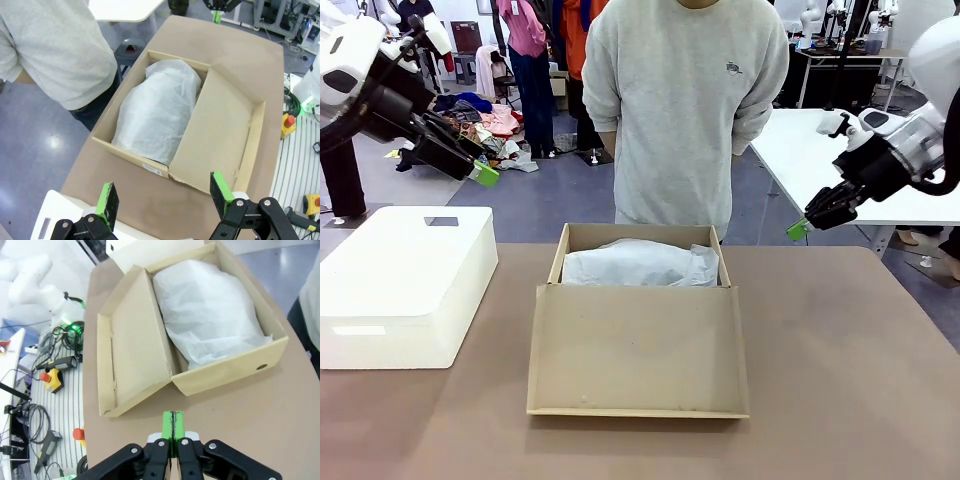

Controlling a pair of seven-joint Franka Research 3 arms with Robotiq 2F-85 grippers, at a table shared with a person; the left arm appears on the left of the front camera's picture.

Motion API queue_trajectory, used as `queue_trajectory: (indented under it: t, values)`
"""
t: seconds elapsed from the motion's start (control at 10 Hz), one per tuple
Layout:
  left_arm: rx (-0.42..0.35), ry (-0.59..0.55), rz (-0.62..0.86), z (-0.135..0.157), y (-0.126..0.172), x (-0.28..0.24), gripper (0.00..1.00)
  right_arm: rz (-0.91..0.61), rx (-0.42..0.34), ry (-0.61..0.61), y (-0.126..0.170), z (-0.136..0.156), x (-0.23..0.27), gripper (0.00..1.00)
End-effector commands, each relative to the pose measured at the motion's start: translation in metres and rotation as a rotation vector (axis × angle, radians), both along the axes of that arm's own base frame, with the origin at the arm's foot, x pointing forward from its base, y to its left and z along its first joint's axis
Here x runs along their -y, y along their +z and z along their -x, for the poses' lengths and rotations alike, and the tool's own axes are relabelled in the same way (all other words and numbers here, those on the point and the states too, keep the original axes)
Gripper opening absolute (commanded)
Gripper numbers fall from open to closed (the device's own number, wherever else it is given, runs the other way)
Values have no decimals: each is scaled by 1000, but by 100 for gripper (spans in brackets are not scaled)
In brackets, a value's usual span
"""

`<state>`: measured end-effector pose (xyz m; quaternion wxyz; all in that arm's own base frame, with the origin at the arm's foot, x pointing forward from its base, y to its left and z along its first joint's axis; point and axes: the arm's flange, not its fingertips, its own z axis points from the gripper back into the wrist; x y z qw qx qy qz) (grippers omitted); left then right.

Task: Pack the shoes into the box.
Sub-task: Close the Shoes Box.

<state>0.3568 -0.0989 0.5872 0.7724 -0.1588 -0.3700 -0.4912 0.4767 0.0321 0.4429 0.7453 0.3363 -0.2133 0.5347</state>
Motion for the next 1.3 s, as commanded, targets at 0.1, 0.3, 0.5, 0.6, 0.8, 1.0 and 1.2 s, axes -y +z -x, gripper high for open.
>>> queue_trajectory:
  t: [0.1,0.3,0.5,0.6,0.8,1.0,1.2]
  values:
    - [6,-16,7,-2,0,-2,96,-61,34,96,-26,-6,-4,0]
    - [6,-16,7,-2,0,-2,96,-78,6,173,-41,-10,-8,0]
    - [6,-16,7,-2,0,-2,96,-40,-12,211,-54,-13,-12,0]
    - [6,-16,7,-2,0,-2,96,-22,-6,234,-58,-12,-16,0]
    - [6,-16,7,-2,0,-2,96,30,-11,269,-69,-11,-23,0]
    - [6,-16,7,-2,0,-2,96,61,-36,272,-71,-10,-27,0]
    - [6,-16,7,-2,0,-2,96,19,-40,253,-72,-4,-27,0]
